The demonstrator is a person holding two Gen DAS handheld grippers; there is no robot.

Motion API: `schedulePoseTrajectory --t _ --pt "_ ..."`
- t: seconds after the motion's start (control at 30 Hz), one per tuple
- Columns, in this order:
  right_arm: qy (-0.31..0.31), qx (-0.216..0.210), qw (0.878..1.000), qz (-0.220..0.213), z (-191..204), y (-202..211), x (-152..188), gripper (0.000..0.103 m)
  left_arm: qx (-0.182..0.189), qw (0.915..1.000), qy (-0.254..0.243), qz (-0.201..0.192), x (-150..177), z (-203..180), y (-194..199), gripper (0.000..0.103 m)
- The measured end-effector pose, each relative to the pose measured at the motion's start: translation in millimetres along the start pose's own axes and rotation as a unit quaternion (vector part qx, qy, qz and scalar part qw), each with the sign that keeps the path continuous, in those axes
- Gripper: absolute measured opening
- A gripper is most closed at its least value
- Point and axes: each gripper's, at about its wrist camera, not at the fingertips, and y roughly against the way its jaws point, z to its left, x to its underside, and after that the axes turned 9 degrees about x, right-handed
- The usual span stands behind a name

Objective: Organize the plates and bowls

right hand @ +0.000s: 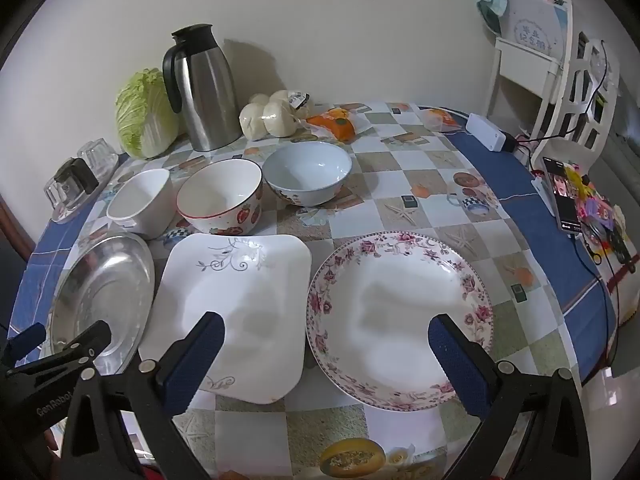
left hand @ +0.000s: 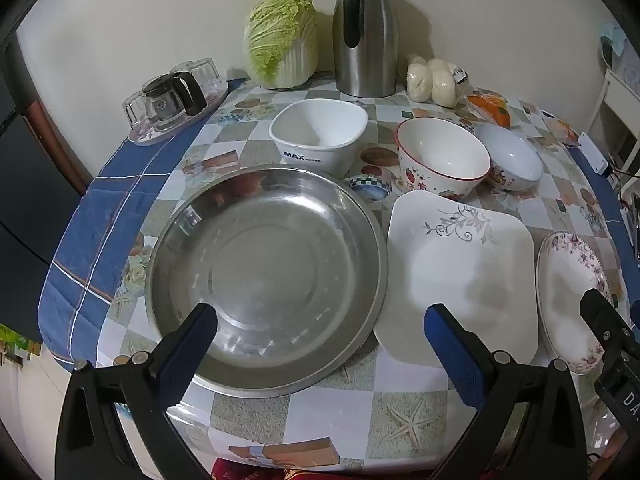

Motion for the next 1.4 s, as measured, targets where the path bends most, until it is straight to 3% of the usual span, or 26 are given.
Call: schedulePoseTrajectory --t 1.4 --pt "0.000 -0.002 1.000 0.000 2.4 -1.5 -0.3 0.103 -0.005 1.0000 -0.002 -0.001 -2.7 8.7 3.6 0.103"
